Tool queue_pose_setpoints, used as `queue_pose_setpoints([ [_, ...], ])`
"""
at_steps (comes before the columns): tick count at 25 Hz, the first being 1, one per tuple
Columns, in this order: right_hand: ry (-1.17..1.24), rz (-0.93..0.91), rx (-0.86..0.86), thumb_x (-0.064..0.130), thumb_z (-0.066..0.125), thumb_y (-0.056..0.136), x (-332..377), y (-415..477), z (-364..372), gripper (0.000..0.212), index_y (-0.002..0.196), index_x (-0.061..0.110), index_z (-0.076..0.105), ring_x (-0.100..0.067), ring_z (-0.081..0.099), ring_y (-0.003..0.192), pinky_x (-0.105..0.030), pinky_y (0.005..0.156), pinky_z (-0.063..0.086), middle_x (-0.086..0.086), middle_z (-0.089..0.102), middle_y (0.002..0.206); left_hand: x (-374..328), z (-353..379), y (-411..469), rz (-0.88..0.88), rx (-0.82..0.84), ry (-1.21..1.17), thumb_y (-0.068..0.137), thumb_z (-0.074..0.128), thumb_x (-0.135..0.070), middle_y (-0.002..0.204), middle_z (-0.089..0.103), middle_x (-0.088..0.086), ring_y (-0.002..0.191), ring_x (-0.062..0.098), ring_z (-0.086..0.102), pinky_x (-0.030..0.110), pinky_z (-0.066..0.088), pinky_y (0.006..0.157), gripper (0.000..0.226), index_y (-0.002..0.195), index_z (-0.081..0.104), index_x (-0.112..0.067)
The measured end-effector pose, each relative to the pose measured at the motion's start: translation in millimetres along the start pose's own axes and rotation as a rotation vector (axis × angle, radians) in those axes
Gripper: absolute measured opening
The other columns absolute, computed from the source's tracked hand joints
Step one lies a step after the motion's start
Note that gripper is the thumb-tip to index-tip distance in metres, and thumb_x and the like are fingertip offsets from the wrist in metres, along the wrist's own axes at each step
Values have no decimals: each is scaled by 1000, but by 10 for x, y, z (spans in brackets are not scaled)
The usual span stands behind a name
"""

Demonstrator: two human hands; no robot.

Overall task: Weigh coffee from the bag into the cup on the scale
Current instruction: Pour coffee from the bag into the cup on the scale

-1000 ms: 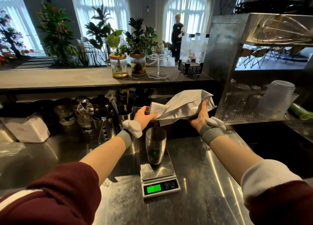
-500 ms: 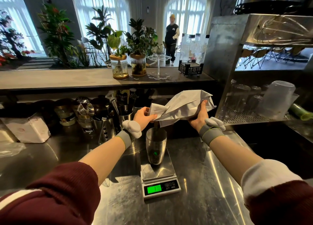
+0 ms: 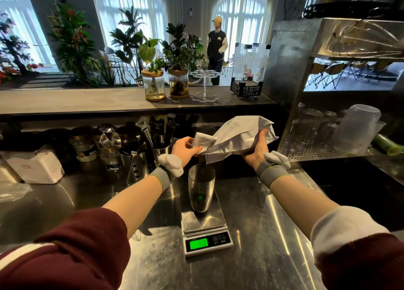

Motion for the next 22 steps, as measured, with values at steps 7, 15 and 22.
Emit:
queue_pose_setpoints([
  [7, -5, -8, -8, 54, 49, 90, 31, -22, -40, 59, 136, 17, 49, -33, 52, 126, -52, 93, 43, -11, 55, 137, 52, 59, -13, -46, 25, -76, 83, 65, -17, 117, 61, 16, 106, 26, 57, 30, 44, 89, 41, 119, 53, -3],
  [15, -17, -1, 6, 57, 48, 89, 1, -29, -17, 59, 133, 17, 52, -32, 53, 125, -50, 91, 44, -10, 56, 136, -33, -4, 6, 28, -42, 38, 80, 68, -17, 86, 63, 14, 89, 37, 64, 45, 52, 85, 23, 94, 63, 0],
  [22, -18, -15, 25, 56, 44, 91, 16, -11, 0, 59, 135, 18, 51, -32, 51, 126, -50, 90, 43, -11, 55, 138, 55, 58, 2, -55, 36, -64, 83, 64, -18, 120, 60, 18, 110, 29, 57, 38, 45, 96, 42, 120, 52, -3],
])
Point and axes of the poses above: each hand's wrist, its own y-axis towards the middle knuckle, its own z-axis out of the palm, x = y × z, the point moved 10 cm from there along y, towards the middle knuckle
